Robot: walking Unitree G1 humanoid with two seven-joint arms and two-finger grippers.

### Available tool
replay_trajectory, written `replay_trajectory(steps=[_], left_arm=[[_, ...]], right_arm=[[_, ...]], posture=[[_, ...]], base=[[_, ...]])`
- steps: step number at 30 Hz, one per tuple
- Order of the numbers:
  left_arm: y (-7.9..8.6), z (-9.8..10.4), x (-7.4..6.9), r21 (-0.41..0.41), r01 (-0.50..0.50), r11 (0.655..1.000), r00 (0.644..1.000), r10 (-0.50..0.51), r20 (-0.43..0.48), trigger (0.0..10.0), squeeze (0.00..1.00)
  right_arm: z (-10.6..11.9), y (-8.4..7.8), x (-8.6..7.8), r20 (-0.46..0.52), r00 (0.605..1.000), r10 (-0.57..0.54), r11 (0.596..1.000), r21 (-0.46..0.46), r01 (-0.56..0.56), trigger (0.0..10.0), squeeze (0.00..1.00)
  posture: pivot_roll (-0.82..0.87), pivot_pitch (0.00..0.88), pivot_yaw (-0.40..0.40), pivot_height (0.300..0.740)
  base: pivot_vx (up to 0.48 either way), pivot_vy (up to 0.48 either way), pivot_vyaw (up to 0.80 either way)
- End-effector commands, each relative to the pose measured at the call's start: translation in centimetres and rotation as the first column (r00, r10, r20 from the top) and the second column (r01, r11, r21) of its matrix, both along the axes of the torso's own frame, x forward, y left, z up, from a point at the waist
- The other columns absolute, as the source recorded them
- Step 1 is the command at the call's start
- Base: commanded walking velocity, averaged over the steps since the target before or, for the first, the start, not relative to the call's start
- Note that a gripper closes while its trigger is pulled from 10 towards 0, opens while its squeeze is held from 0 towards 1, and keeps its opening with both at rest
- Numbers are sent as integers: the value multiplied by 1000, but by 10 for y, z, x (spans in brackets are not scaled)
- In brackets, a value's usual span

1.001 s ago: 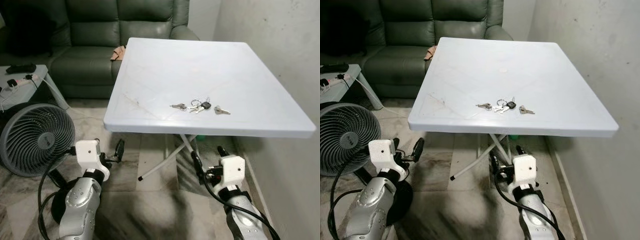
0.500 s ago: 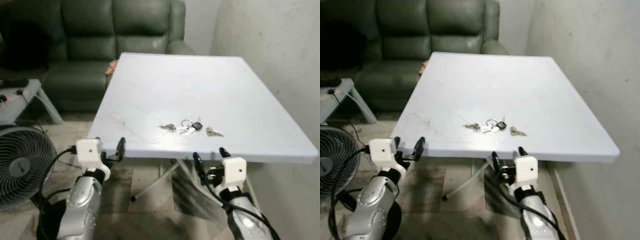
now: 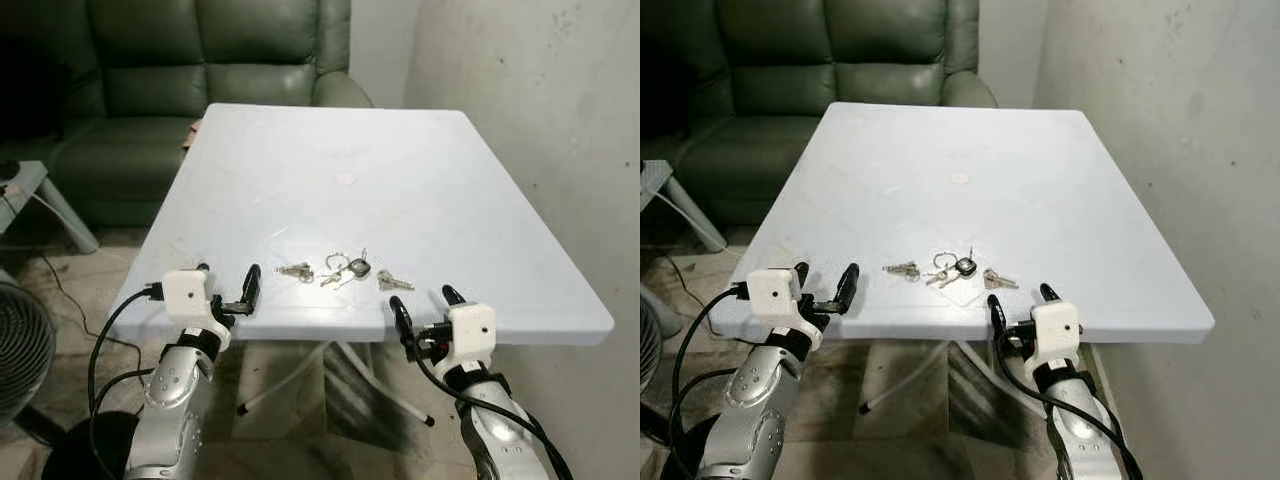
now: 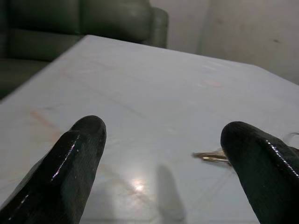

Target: Hang keys on a hook

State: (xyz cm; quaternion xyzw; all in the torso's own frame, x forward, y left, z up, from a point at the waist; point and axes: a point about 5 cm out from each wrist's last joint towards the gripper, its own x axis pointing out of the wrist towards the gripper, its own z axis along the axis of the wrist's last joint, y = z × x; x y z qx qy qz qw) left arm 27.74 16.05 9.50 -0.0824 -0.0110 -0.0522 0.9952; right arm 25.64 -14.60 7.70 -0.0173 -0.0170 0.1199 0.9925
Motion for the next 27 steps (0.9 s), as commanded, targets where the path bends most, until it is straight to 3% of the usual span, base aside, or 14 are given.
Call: replay_trajectory(steps=[1, 7, 11, 16, 27], left_arm=[[2, 2, 1, 0, -8, 1000, 1000, 8, 3, 10000, 0], [-1, 2, 1, -3, 7, 1000, 1000, -7, 8, 10000, 0], [-5, 2, 0, 4, 36, 999, 999, -36, 14, 10000, 0], [-9, 2, -2, 8, 52, 999, 999, -52, 16, 10000, 0], [-32, 1, -18, 56, 184, 981, 982, -186, 22, 10000, 0]], right_arm=[[-1, -1, 6, -34, 999, -5, 1000, 9, 5, 10000, 0], [3, -6, 17, -53, 998, -18, 1000, 25, 19, 10000, 0], [10, -11, 32, -49, 999, -12, 999, -35, 11, 10000, 0], [15, -14, 42, -59, 998, -6, 999, -38, 3, 10000, 0], [26, -7, 69, -94, 995, 41, 997, -65, -47, 10000, 0]], posture=[[-22, 0, -2, 732], [-23, 0, -6, 732], [-23, 0, -11, 732], [-20, 0, -15, 732], [2, 25, -32, 732]], base=[[0, 0, 0], [0, 0, 0], [0, 0, 0], [0, 0, 0], [0, 0, 0]])
